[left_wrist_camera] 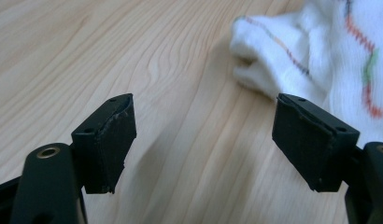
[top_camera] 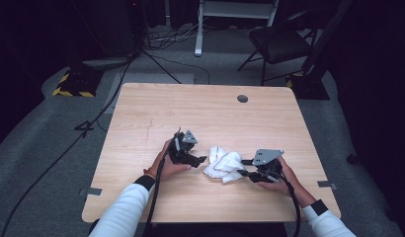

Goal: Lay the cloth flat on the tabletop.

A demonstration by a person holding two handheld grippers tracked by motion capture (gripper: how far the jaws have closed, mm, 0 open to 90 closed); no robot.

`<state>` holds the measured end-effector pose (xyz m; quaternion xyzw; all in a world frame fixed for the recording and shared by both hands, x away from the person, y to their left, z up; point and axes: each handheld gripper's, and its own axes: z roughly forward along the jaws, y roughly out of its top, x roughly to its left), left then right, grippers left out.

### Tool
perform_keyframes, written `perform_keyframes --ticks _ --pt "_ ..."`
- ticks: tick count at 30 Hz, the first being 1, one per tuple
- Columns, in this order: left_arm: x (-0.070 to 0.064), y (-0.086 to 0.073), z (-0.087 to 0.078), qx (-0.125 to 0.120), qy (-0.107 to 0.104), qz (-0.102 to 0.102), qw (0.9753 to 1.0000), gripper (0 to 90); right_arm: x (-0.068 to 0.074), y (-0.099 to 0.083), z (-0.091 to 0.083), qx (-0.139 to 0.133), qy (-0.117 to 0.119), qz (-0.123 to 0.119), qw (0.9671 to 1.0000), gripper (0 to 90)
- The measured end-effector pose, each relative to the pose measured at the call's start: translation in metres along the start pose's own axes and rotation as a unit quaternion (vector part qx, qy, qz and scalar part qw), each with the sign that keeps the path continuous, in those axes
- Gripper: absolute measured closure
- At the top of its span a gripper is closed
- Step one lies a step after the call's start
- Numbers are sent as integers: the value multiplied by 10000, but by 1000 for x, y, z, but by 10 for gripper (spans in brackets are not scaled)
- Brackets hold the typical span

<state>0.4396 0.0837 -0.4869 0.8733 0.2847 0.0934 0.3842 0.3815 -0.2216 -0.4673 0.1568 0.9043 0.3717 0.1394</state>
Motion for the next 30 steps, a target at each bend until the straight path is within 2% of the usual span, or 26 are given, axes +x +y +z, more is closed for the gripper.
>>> perform_keyframes --ticks 1,4,8,11,13,15,17,20,21,24,27,30 --pt "-1 3 3 -39 2 70 10000 229 1 0 0 20 -2 -18 10000 613" --pt "-2 14 13 -39 -191 59 9998 223 2 1 0 66 -35 -59 10000 618" --pt "-4 23 26 -35 -229 124 9997 224 2 0 2 108 -25 -68 9999 623" --pt "-1 27 33 -65 -391 118 9991 249 2 -1 2 116 -22 -99 9999 648" --pt "1 29 35 -59 -570 140 9983 307 2 -1 2 121 -32 -116 9999 669" --pt "1 30 36 -73 -822 277 9962 489 2 -1 2 124 -46 -151 9998 699" --pt "-3 32 37 -14 -853 488 9952 632 2 -2 2 126 -64 -160 9998 726" --pt "-8 33 33 73 -764 757 9942 790 1 -2 1 149 -193 -188 9995 745" --pt "-8 33 30 114 -738 824 9938 814 1 -2 0 160 -283 -186 9993 745" --pt "-8 30 23 159 -693 844 9939 838 -4 -4 0 196 -521 -107 9984 747" --pt "-9 25 14 246 -637 917 9934 845 -9 -5 1 207 -723 64 9971 735" --pt "-12 21 4 281 -598 910 9936 848 -14 -6 1 194 -869 210 9958 650"
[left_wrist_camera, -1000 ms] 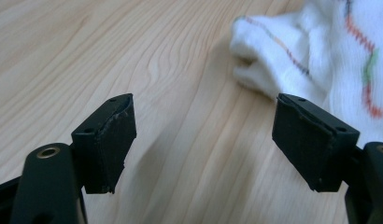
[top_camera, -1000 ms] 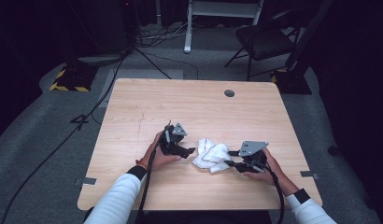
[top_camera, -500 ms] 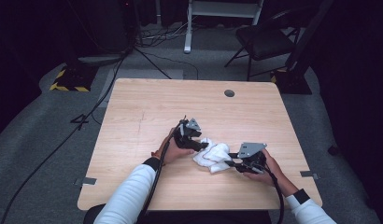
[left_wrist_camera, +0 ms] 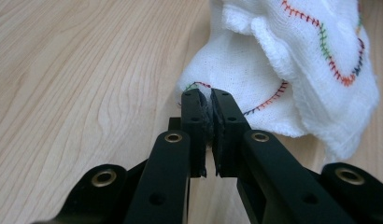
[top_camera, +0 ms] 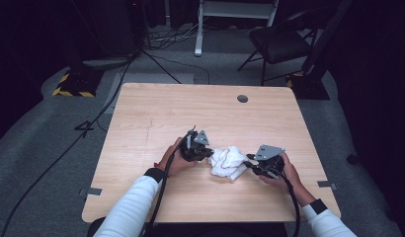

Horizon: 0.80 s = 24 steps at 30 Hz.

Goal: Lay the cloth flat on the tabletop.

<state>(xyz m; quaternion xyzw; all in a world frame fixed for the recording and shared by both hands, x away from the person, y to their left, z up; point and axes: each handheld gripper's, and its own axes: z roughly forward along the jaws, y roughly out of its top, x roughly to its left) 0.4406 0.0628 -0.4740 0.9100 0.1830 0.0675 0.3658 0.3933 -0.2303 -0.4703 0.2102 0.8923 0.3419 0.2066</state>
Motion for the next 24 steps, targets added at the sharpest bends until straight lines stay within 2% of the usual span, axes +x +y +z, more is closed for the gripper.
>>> perform_keyframes --ticks 2,6,8,10,16,21,24 --pt "-5 -2 -6 34 49 14 10000 848 -2 0 -1 -38 -27 113 9999 604" --pt "-15 -10 -16 104 128 75 9998 849 -2 4 -9 -206 13 134 9997 507" --pt "-19 -14 -21 118 122 63 9998 849 0 9 -14 -342 15 155 9993 479" --pt "-22 -19 -24 140 157 51 9998 849 4 13 -18 -490 113 114 9987 465" --pt "-31 -29 -31 177 120 24 9998 849 29 29 -17 -707 474 -167 9962 438" --pt "-35 -33 -30 242 90 26 9997 849 55 37 -12 -805 1017 -451 9905 470" --pt "-34 -34 -28 259 65 20 9996 848 69 39 -3 -696 1208 -717 9876 469"
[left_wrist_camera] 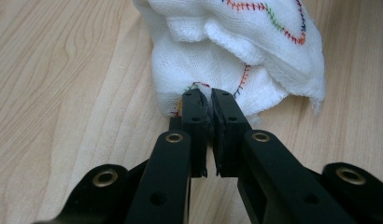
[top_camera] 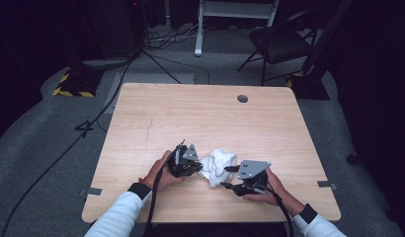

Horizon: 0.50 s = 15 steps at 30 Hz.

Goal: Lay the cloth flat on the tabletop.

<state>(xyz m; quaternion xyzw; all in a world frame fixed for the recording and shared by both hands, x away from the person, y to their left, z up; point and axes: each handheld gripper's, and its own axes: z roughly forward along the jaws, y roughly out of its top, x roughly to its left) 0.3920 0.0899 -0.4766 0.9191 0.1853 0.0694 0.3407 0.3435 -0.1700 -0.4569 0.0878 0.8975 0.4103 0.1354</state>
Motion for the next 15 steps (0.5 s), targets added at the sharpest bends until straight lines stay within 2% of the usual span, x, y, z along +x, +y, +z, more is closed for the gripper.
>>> perform_keyframes --ticks 3,7,10,12,15 --pt "1 -1 0 4 -33 -15 10000 848 3 -2 11 221 -13 -112 9997 468" --pt "0 0 2 13 -23 35 10000 848 1 -11 23 490 -248 -150 9984 528" --pt "0 0 2 21 -13 59 10000 848 0 -14 25 537 -424 -255 9973 687" --pt "0 0 1 32 -1 76 10000 848 -3 -14 21 481 -455 -205 9976 804" --pt "0 -1 1 30 -1 59 10000 848 -8 -16 15 471 -496 -166 9975 887"
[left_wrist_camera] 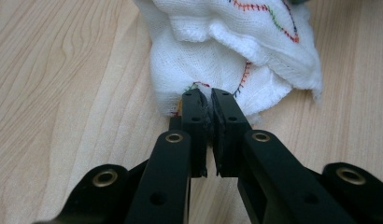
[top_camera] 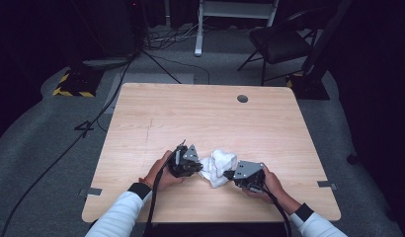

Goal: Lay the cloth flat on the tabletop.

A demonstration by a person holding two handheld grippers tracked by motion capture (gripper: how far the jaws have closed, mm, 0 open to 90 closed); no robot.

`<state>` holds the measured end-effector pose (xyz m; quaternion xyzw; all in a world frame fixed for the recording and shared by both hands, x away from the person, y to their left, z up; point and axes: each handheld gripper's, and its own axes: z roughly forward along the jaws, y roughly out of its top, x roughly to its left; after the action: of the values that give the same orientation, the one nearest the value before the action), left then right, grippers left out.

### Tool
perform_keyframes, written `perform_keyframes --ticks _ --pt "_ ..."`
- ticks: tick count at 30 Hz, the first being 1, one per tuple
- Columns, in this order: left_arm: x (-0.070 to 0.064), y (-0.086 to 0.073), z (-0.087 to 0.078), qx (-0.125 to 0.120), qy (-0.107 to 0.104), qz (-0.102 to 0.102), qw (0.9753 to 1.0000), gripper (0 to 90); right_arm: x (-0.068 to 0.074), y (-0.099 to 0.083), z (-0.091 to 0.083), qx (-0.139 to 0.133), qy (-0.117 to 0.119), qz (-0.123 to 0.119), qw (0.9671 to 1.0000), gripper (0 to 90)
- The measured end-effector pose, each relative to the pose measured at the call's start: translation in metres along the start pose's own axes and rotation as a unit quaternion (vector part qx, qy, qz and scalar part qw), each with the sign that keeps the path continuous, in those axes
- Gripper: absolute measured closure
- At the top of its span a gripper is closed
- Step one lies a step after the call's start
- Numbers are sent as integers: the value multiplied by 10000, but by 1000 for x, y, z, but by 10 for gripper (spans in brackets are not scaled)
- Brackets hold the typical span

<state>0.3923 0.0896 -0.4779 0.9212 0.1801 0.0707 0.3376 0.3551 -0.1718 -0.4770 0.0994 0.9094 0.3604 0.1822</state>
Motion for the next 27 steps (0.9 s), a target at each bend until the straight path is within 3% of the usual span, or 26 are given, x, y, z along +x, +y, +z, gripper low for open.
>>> perform_keyframes --ticks 13,14,15,17,20,24,27 --pt "0 -1 -2 18 5 53 10000 847 -9 -5 -13 -62 -133 110 9998 900" --pt "0 -1 -2 8 -7 41 10000 847 -12 -5 -16 -187 -59 229 9995 826" --pt "0 -1 -2 -2 -21 26 10000 847 -12 -5 -16 -187 -59 229 9995 826" --pt "0 -1 -1 20 -34 16 10000 846 -8 -1 -15 -311 106 258 9991 661" --pt "0 -1 -1 35 -45 23 10000 846 5 6 -6 -268 327 -27 9991 548" --pt "0 -2 0 31 -62 2 10000 845 13 9 11 -48 360 -178 9992 457" --pt "0 -2 0 26 -66 28 10000 843 13 7 18 49 280 -163 9995 465"
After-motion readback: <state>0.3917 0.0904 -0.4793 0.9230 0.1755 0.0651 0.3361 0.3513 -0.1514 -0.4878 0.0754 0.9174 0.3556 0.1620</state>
